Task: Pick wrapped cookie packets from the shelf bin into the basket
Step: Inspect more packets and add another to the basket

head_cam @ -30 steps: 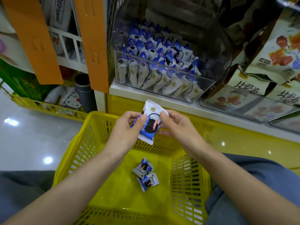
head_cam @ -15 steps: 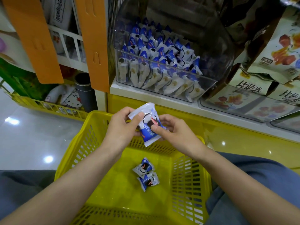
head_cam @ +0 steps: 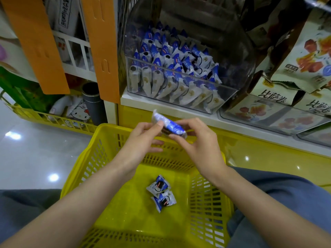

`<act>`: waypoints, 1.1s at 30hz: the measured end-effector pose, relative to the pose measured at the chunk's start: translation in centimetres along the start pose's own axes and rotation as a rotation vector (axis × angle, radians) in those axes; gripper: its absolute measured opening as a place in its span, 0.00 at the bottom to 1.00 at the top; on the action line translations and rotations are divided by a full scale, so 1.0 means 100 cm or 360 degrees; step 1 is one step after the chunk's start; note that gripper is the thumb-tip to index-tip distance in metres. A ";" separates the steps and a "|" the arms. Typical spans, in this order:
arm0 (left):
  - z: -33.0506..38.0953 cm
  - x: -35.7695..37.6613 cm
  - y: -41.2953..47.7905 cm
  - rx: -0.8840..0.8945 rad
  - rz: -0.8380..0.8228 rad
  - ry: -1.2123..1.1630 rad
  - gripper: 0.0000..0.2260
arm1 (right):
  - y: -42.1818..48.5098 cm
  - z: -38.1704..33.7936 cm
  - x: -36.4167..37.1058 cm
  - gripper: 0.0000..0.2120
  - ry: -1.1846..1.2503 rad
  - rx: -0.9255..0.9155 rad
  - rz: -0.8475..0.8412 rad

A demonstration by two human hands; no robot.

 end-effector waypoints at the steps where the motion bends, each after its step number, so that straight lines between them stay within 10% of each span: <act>1: -0.002 0.007 -0.002 -0.0028 -0.0084 -0.0150 0.12 | -0.004 -0.010 0.005 0.13 -0.0117 -0.0134 -0.0033; 6: 0.004 -0.009 0.000 0.0074 0.0094 -0.0187 0.09 | -0.012 -0.023 0.038 0.23 -0.0025 -0.0293 -0.0424; 11: 0.007 -0.004 0.003 0.0127 -0.0018 -0.0107 0.10 | -0.002 0.020 0.031 0.17 0.0547 0.0449 -0.0229; 16: 0.019 -0.009 0.002 0.0316 0.0093 0.0185 0.12 | -0.015 0.030 0.060 0.09 0.1221 0.0839 -0.0638; 24: 0.023 0.000 0.003 0.0388 0.0033 0.0312 0.19 | -0.007 0.041 0.048 0.10 0.1238 0.0930 -0.0384; 28: 0.050 0.011 -0.010 0.0821 -0.0086 0.1062 0.32 | -0.002 0.042 0.040 0.09 0.1023 0.0924 -0.0518; 33: 0.050 0.026 -0.018 0.0863 -0.0342 0.1237 0.18 | -0.008 0.039 0.044 0.13 0.1092 0.0924 -0.0708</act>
Point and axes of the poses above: each hand's wrist, its own y-axis towards the middle knuckle, its own x-axis out of the palm, z = x × y, the point moved 10 cm from there along y, towards the middle knuckle, and after that the axes turned 4 degrees about -z, right-handed, at the moved point
